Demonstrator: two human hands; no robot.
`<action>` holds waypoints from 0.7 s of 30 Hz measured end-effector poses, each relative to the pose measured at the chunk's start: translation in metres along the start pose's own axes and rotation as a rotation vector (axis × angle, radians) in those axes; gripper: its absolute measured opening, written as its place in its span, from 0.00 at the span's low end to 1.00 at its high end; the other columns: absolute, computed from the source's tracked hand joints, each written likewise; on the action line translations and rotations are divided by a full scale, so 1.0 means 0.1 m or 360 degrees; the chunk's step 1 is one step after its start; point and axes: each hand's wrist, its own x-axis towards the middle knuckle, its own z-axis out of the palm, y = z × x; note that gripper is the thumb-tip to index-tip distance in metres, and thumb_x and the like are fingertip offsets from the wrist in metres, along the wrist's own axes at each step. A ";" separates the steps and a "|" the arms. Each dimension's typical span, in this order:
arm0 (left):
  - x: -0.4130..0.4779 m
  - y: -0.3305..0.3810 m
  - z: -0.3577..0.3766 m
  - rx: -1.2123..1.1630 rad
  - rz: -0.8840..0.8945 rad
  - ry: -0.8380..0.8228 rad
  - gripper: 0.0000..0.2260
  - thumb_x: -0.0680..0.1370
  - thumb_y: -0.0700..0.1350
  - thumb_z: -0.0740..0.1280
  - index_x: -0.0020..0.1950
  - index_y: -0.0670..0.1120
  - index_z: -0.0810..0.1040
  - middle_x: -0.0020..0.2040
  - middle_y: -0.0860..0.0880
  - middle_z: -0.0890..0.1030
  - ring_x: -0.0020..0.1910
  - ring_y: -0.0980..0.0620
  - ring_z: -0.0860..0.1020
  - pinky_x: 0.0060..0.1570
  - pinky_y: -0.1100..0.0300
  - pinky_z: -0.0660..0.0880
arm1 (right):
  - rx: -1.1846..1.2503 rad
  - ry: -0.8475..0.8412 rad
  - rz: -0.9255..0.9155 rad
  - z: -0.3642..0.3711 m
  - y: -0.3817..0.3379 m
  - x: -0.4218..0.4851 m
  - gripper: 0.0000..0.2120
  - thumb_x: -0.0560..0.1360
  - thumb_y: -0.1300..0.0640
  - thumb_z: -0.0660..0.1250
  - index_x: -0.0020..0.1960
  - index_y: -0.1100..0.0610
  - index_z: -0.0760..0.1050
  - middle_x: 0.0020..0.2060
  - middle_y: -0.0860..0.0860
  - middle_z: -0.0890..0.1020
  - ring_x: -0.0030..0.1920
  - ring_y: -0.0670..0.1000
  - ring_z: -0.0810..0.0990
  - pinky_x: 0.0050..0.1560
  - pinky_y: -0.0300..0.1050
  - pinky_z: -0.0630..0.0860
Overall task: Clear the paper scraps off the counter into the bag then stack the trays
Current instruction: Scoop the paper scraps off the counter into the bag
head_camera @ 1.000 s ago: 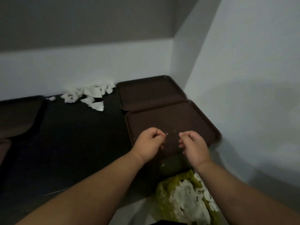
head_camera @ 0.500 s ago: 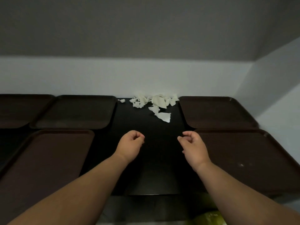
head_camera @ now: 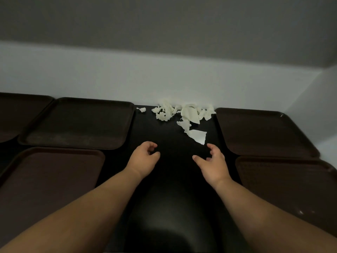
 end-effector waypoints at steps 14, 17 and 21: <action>1.42 0.20 0.48 0.0708 0.0098 0.0081 0.39 0.75 0.53 0.73 0.80 0.55 0.55 0.80 0.45 0.54 0.79 0.42 0.51 0.76 0.45 0.59 | -0.0373 0.0125 -0.0051 0.44 -0.09 1.27 0.60 0.62 0.44 0.81 0.78 0.43 0.41 0.78 0.54 0.38 0.79 0.58 0.45 0.74 0.52 0.61; 1.70 0.20 0.44 0.0794 0.0054 0.0045 0.43 0.74 0.54 0.73 0.80 0.58 0.50 0.82 0.47 0.46 0.80 0.43 0.44 0.76 0.37 0.55 | -0.0442 0.0100 -0.0104 0.55 -0.10 1.51 0.60 0.63 0.44 0.81 0.78 0.42 0.40 0.77 0.53 0.36 0.79 0.58 0.43 0.76 0.50 0.59; 2.04 0.26 0.53 0.0786 0.0051 0.0110 0.42 0.74 0.56 0.73 0.79 0.62 0.50 0.82 0.48 0.45 0.80 0.43 0.43 0.70 0.25 0.50 | -0.0483 0.0112 -0.0201 0.67 -0.06 1.80 0.60 0.61 0.43 0.81 0.78 0.42 0.42 0.78 0.53 0.38 0.78 0.62 0.46 0.76 0.59 0.59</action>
